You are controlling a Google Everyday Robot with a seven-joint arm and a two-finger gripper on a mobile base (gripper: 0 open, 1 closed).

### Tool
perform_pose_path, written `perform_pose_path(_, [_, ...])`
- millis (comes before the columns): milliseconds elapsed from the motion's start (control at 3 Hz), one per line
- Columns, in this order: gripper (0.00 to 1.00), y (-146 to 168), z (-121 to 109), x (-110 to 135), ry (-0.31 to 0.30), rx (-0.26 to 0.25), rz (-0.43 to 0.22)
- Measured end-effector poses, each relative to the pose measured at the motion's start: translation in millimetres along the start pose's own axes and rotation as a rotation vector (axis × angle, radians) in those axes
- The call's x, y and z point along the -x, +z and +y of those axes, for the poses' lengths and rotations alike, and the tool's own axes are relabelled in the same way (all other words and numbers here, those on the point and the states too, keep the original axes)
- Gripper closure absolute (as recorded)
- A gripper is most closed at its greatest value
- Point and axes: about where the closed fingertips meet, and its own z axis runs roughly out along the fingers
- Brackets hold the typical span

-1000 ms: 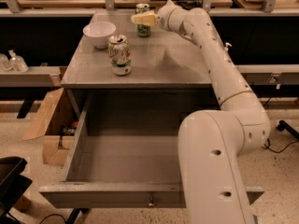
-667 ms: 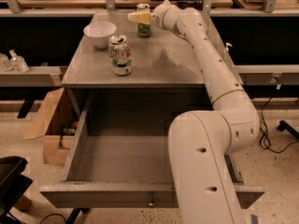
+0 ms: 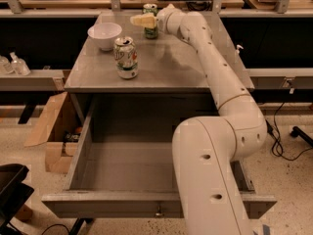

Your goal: Place green can into top drawer

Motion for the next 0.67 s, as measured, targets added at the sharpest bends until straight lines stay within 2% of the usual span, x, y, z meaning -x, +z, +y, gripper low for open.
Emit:
perform_pose_path(333, [0.17,9.9,9.4,-10.0,0.028,0.012,0.012])
perform_pose_path(667, [0.35,11.3,11.2,-10.8,0.028,0.014,0.013])
